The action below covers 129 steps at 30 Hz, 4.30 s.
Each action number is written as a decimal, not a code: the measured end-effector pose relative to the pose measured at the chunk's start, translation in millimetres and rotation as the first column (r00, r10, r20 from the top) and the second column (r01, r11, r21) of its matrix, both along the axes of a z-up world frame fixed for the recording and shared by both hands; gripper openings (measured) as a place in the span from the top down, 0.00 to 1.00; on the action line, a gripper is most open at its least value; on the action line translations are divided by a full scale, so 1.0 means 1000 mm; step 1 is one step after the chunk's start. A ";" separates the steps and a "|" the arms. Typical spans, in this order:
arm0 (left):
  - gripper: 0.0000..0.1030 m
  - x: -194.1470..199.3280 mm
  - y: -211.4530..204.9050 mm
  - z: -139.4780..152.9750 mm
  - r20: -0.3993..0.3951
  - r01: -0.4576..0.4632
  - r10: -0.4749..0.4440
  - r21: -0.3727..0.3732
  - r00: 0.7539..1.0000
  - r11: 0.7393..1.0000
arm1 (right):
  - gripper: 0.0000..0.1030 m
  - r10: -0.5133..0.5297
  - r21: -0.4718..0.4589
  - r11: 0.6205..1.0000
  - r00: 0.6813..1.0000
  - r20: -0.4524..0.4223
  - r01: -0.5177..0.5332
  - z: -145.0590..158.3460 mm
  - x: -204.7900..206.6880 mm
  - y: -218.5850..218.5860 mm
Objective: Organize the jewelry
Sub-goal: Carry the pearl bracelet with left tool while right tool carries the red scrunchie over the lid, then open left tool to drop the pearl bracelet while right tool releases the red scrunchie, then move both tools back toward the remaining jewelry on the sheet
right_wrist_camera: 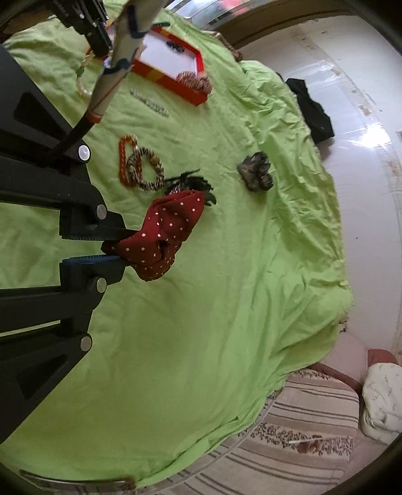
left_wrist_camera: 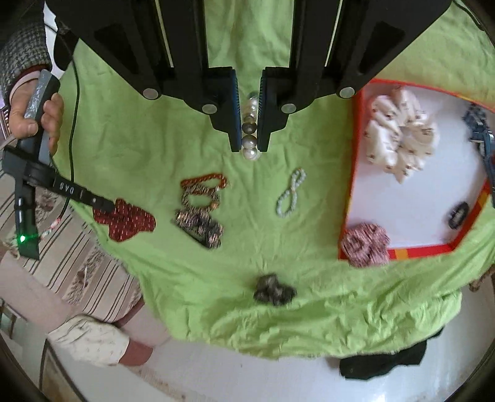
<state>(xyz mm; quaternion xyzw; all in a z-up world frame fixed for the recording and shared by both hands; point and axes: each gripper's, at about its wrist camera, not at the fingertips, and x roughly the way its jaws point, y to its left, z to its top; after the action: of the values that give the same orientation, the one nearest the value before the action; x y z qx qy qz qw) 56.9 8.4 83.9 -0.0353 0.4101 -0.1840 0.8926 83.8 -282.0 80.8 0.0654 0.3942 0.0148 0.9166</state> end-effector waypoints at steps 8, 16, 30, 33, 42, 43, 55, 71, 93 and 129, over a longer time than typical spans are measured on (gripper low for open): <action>0.91 -0.026 0.043 0.036 0.064 -0.073 0.075 -0.030 0.995 0.997 | 0.92 0.033 0.036 0.999 0.999 0.011 -0.033 0.020 -0.024 0.023; 0.91 -0.037 0.086 0.061 0.114 -0.147 0.146 0.005 0.983 0.989 | 0.92 0.130 0.024 0.991 0.991 0.012 -0.130 0.032 -0.035 0.073; 0.91 0.006 0.153 0.064 0.108 -0.259 0.259 -0.015 0.960 0.966 | 0.92 0.325 0.038 0.945 0.944 -0.050 -0.324 0.025 -0.020 0.181; 0.91 0.019 0.162 0.058 0.093 -0.271 0.274 -0.045 0.957 0.962 | 0.92 0.359 0.037 0.933 0.931 -0.065 -0.358 0.021 -0.014 0.204; 0.91 0.040 0.200 0.016 0.003 -0.319 0.321 -0.100 0.947 0.942 | 0.92 0.467 0.093 0.884 0.877 -0.109 -0.459 0.010 0.002 0.262; 0.91 0.041 0.206 0.011 -0.013 -0.328 0.328 -0.099 0.944 0.939 | 0.92 0.483 0.112 0.875 0.869 -0.111 -0.472 0.008 0.004 0.268; 0.91 0.056 0.236 -0.014 -0.073 -0.366 0.360 -0.103 0.930 0.925 | 0.92 0.541 0.205 0.833 0.835 -0.101 -0.514 0.003 0.038 0.320; 0.90 0.052 0.278 -0.029 -0.115 -0.516 0.506 -0.087 0.855 0.852 | 0.89 0.581 0.257 0.810 0.782 -0.227 -0.528 -0.055 0.062 0.375; 0.60 0.038 0.280 -0.017 -0.058 -0.541 0.538 -0.119 0.841 0.832 | 0.47 0.505 -0.034 0.858 0.855 -0.121 -0.512 -0.027 0.012 0.333; 0.55 0.008 0.048 -0.020 -0.089 -0.099 0.096 -0.041 0.991 0.994 | 0.43 0.031 0.170 0.985 0.989 -0.146 -0.006 -0.060 -0.037 0.032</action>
<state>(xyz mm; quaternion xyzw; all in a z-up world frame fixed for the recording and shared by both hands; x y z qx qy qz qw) 64.9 56.3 64.2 -0.0833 0.4422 -0.1476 0.8808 47.0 -250.3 20.5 0.1402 0.4590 0.0519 0.8758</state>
